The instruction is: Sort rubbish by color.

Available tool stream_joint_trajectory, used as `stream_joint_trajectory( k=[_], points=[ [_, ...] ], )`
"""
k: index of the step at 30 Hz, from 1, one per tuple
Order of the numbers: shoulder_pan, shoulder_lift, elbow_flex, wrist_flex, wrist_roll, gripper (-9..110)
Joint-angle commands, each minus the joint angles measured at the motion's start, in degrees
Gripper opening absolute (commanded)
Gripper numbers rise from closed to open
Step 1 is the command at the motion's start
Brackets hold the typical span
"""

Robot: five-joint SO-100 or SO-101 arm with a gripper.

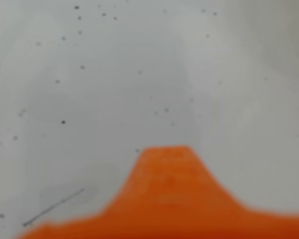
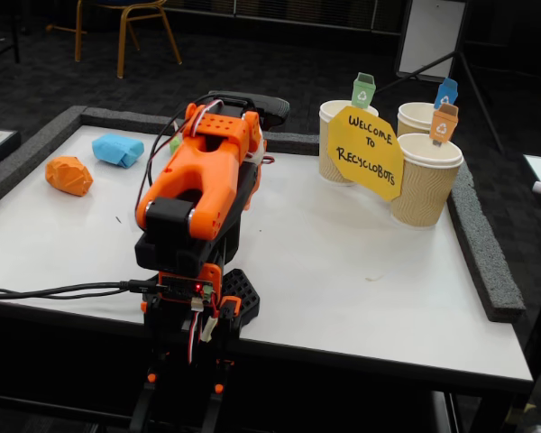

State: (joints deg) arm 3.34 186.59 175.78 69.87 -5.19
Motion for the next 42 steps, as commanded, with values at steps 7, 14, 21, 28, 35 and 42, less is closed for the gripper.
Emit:
stream_joint_trajectory(
  k=[7,14,21,28,35,42],
  points=[
    [1.0,1.8,-3.0,-0.2,0.4,2],
    [1.0,1.8,-3.0,-0.2,0.4,2],
    [0.5,1.7,-3.0,-0.2,0.3,4],
    [0.5,1.6,-3.8,-1.2,0.3,6],
    [0.3,-4.2,-10.5,-2.5,0.2,7],
    [0.4,-12.7,-22.8,-2.7,0.2,7]
  ],
)
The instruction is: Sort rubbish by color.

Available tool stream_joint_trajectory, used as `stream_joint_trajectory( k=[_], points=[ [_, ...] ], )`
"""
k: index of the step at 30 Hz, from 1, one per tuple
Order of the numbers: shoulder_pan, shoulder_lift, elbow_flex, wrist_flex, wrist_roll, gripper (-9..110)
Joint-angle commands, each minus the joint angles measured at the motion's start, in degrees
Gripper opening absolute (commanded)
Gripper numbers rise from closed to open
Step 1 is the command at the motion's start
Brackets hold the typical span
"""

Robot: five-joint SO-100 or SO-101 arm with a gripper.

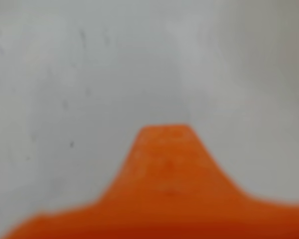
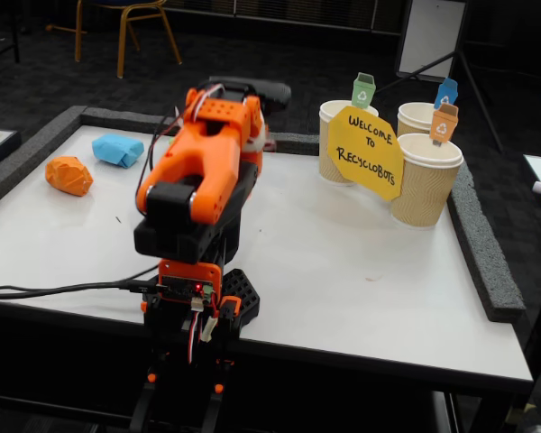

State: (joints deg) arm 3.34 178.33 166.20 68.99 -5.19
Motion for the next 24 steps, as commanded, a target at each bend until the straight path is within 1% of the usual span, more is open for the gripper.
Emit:
stream_joint_trajectory(
  k=[1,4,11,20,24],
  points=[
    [0.3,-6.8,-15.7,-1.7,0.2,7],
    [0.3,-14.0,-24.3,-0.1,0.2,6],
    [-0.2,-23.1,-38.8,3.8,0.2,7],
    [-1.6,-24.7,-43.7,6.9,0.2,8],
    [-5.0,-24.7,-45.3,8.0,0.2,9]
  ],
)
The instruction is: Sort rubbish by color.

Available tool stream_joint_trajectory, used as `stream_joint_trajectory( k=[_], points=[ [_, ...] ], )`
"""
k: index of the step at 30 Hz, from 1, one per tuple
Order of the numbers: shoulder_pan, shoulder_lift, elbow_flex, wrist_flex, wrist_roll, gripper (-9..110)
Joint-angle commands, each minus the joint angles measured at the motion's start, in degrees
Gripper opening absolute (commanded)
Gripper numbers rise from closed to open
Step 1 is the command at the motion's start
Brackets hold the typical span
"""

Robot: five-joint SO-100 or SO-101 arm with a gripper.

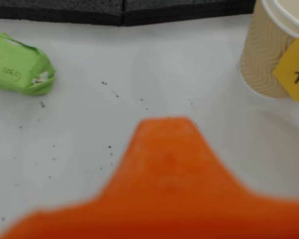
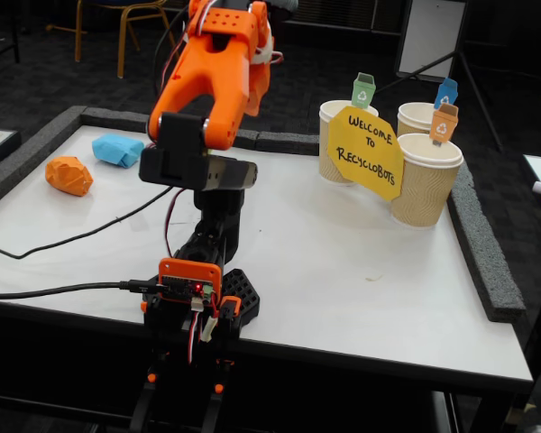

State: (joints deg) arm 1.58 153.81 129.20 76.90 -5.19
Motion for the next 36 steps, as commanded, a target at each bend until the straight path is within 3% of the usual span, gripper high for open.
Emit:
stream_joint_trajectory(
  k=[1,17,36],
  points=[
    [-5.0,-0.2,-8.7,0.3,0.2,9],
    [-32.0,-0.2,-15.3,7.1,0.2,8],
    [-36.7,-0.2,-15.3,7.8,0.2,8]
  ],
)
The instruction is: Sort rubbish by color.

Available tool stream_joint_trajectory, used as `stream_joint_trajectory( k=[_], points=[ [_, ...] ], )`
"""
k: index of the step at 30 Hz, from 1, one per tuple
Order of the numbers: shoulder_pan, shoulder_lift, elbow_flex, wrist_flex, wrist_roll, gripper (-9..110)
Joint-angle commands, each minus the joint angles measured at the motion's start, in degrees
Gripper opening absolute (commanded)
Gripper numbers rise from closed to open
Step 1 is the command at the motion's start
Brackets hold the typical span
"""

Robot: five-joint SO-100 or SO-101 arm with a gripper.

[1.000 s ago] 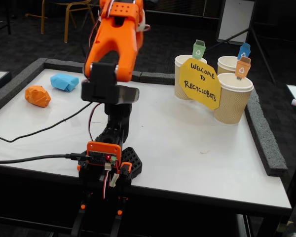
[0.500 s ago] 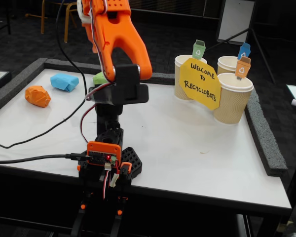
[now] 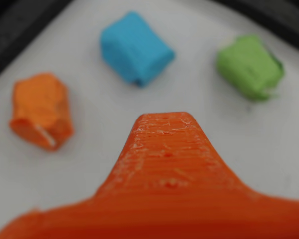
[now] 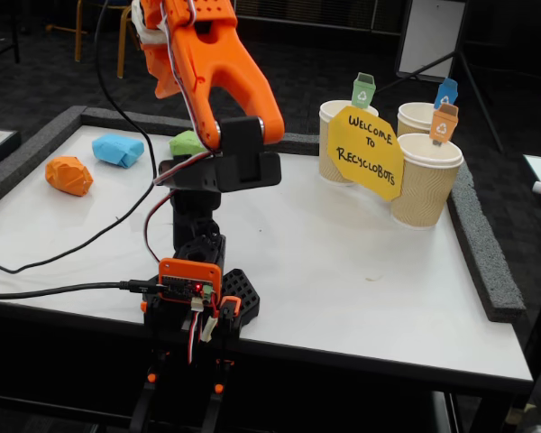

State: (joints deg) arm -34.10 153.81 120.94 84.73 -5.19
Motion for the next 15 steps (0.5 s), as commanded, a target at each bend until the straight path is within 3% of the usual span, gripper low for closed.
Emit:
stream_joint_trajectory(
  k=[1,15],
  points=[
    [-0.8,-0.2,-7.0,0.0,0.2,8],
    [4.4,-5.1,-6.2,-4.0,0.2,9]
  ],
)
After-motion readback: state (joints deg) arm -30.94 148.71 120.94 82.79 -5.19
